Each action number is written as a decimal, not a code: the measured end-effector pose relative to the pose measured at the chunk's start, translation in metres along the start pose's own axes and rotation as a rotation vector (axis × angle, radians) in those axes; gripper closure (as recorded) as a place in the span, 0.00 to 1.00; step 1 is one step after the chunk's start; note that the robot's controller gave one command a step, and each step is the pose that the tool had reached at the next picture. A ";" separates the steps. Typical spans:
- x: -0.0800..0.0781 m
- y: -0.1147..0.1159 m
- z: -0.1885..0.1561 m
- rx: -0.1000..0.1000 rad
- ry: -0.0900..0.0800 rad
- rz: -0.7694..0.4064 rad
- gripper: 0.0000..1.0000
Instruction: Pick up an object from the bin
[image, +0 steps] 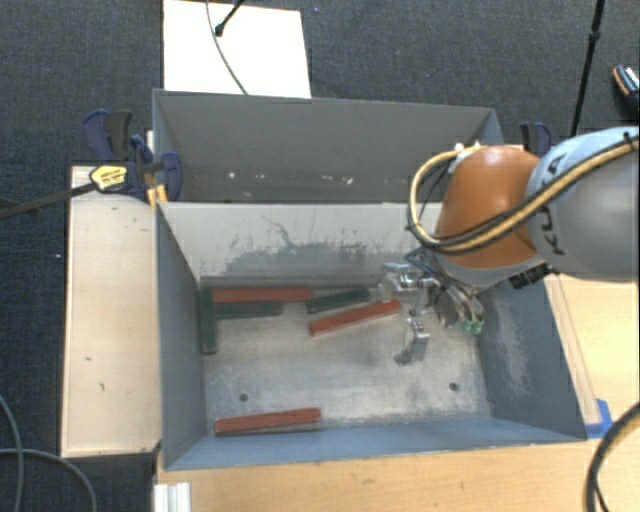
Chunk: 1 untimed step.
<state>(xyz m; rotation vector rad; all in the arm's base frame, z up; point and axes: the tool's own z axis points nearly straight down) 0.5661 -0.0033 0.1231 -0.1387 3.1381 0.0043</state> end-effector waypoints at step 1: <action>-0.028 0.004 0.055 0.002 -0.004 0.087 0.00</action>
Offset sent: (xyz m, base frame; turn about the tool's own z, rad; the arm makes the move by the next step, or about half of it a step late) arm 0.0266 0.0056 -0.0526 0.0877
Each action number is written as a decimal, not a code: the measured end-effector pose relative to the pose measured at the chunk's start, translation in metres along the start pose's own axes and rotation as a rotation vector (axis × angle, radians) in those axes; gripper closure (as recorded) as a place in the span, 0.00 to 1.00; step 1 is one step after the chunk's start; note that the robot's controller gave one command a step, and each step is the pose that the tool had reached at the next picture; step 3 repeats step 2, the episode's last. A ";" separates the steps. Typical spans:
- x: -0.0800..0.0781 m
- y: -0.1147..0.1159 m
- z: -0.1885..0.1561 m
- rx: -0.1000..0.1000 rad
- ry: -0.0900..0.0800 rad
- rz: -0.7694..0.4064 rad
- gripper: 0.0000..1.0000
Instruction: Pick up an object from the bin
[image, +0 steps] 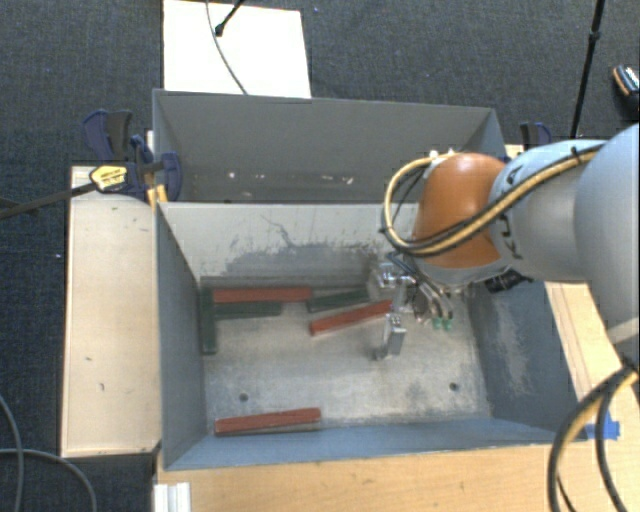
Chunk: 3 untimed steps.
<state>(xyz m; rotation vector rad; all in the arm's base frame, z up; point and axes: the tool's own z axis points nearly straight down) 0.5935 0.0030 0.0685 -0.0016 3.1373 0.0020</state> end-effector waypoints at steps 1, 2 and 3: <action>-0.001 -0.001 -0.004 0.001 -0.005 -0.002 1.00; 0.010 0.000 -0.143 0.001 -0.006 -0.009 1.00; 0.010 0.000 -0.143 0.001 -0.006 -0.009 1.00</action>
Offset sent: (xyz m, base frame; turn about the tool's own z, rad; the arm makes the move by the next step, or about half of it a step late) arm 0.0000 0.0000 0.0000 0.0000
